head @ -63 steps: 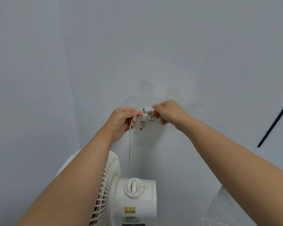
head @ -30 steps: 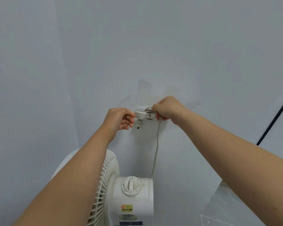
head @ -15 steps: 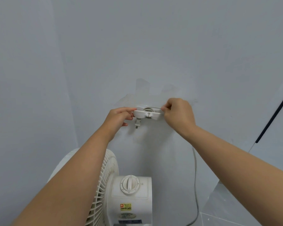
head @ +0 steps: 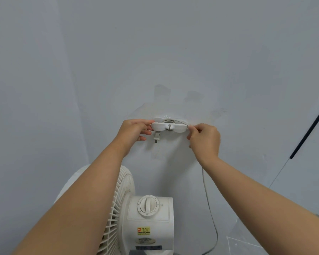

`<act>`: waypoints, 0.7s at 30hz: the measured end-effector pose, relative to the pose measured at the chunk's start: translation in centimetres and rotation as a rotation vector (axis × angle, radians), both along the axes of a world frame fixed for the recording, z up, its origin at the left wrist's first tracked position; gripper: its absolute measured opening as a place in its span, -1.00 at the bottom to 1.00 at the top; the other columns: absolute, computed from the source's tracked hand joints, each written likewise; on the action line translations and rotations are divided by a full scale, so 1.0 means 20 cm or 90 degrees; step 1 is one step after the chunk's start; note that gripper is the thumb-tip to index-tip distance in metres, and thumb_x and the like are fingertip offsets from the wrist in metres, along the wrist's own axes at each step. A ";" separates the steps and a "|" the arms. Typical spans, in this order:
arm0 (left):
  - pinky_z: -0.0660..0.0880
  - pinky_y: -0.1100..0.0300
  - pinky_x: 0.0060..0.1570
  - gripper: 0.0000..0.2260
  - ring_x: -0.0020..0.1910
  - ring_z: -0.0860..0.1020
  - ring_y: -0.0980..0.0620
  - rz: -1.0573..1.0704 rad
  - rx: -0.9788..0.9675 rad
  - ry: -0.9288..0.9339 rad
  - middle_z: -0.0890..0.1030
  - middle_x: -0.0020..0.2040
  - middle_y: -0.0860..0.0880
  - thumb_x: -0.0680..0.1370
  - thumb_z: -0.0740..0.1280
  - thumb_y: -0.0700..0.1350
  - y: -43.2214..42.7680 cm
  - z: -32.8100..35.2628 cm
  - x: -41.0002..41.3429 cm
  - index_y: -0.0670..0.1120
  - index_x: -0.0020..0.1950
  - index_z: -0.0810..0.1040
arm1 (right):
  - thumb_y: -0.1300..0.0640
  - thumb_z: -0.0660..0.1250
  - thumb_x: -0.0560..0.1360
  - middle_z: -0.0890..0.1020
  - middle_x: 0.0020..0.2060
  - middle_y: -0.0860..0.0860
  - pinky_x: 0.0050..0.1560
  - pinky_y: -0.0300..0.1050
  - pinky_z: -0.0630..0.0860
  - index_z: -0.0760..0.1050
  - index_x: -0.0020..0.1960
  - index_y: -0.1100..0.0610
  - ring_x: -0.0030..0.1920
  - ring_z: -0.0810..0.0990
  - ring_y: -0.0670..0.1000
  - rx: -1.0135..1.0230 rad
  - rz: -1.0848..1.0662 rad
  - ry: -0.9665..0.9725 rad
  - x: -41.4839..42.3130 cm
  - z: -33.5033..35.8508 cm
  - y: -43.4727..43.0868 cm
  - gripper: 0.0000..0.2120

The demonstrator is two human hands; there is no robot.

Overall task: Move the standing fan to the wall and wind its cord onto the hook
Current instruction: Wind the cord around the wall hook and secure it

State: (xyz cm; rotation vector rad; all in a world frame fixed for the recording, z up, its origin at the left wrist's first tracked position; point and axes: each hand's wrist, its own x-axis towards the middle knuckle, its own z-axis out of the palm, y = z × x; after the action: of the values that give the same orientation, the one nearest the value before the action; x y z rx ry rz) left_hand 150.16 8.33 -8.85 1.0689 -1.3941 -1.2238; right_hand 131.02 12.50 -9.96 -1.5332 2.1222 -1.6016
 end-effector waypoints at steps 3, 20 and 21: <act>0.49 0.18 -0.15 -0.72 -0.19 0.57 0.04 -0.002 0.000 -0.006 0.64 -0.16 -0.04 0.52 0.18 -0.31 0.00 0.00 0.00 -0.01 -0.10 0.63 | -0.04 0.34 0.48 0.59 -0.53 0.09 -0.25 -0.05 0.55 0.55 -0.40 0.28 -0.43 0.59 0.11 0.025 -0.028 -0.109 0.00 -0.01 0.01 -0.57; 0.47 0.22 -0.21 -0.76 -0.23 0.60 0.04 0.025 0.014 -0.005 0.65 -0.15 -0.04 0.52 0.21 -0.30 0.00 0.01 -0.02 -0.10 -0.01 0.64 | -0.12 0.28 0.52 0.36 -0.54 0.05 -0.52 -0.25 0.17 0.37 -0.41 0.20 -0.56 0.23 -0.02 0.314 0.154 -0.388 0.08 -0.19 -0.02 -0.52; 0.47 0.22 -0.22 -0.76 -0.23 0.60 0.04 0.028 0.017 -0.002 0.65 -0.13 -0.05 0.52 0.20 -0.30 0.00 0.01 -0.02 -0.08 -0.03 0.64 | -0.09 0.27 0.54 0.34 -0.54 0.05 -0.51 -0.25 0.15 0.37 -0.40 0.19 -0.56 0.21 -0.03 0.314 0.175 -0.399 0.07 -0.21 -0.02 -0.54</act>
State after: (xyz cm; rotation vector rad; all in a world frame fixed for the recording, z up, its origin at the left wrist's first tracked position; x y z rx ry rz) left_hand 149.85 8.30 -8.71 1.1141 -1.3537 -1.2126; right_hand 132.51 12.00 -14.08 -0.9477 1.6883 -1.1402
